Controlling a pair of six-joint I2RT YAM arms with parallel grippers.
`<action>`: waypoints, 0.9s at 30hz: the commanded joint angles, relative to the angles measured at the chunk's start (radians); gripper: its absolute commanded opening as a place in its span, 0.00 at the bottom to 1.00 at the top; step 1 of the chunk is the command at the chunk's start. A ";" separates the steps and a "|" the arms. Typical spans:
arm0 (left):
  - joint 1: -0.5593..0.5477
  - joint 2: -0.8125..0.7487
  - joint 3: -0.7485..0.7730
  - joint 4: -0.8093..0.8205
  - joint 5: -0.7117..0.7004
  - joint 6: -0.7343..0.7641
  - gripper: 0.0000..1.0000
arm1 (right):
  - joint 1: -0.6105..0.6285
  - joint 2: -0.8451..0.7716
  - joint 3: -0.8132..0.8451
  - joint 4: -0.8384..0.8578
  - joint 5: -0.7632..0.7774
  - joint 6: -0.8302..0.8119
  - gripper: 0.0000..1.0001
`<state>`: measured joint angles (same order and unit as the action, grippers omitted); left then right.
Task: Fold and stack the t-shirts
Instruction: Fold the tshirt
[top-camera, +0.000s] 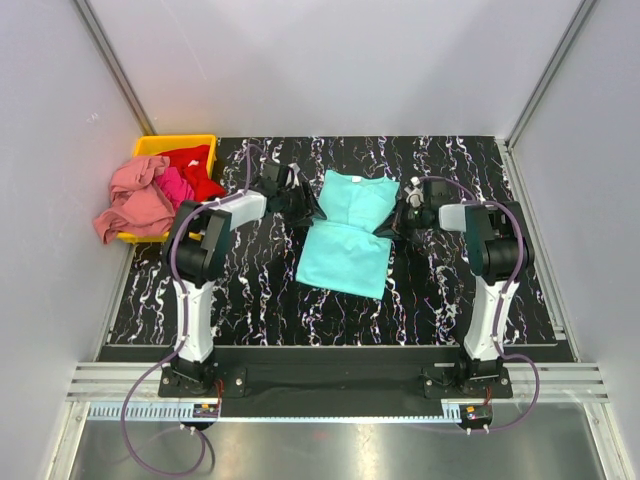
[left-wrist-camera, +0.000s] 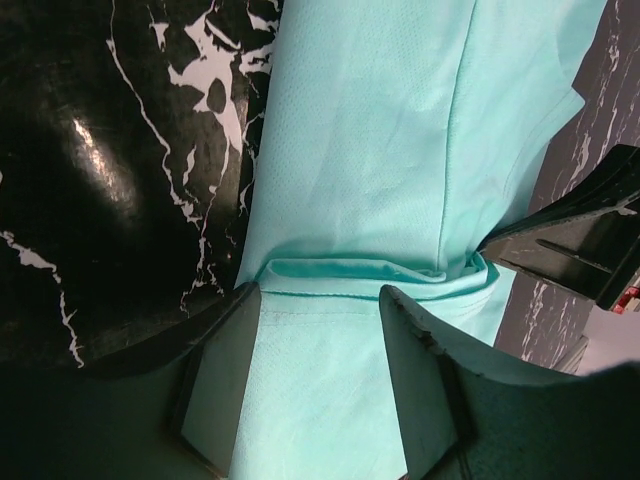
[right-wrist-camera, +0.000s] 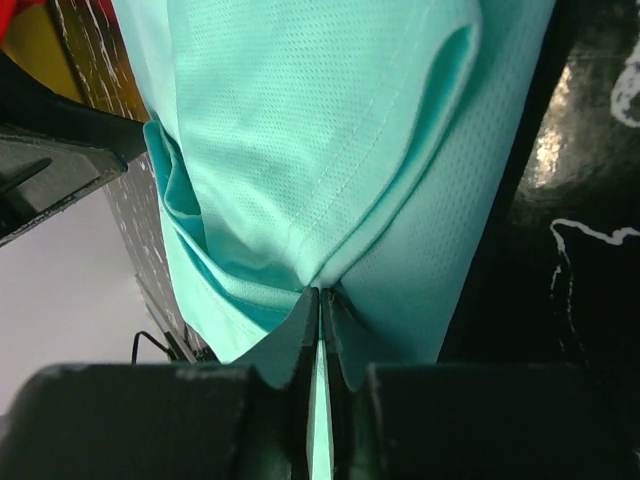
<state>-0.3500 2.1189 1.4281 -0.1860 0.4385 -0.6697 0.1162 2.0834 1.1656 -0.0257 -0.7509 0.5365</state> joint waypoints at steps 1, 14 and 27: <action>0.002 0.029 0.019 -0.010 -0.080 0.030 0.58 | 0.005 0.015 0.034 -0.023 0.045 -0.064 0.12; 0.005 -0.149 0.088 -0.105 -0.021 0.091 0.65 | 0.003 -0.264 0.095 -0.316 0.231 -0.083 0.51; 0.005 -0.439 -0.280 -0.279 -0.109 0.220 0.70 | 0.125 -0.552 -0.282 -0.407 0.340 0.154 0.69</action>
<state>-0.3500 1.7130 1.2453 -0.4400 0.3275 -0.4812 0.1841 1.5696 0.9348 -0.4076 -0.4603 0.6060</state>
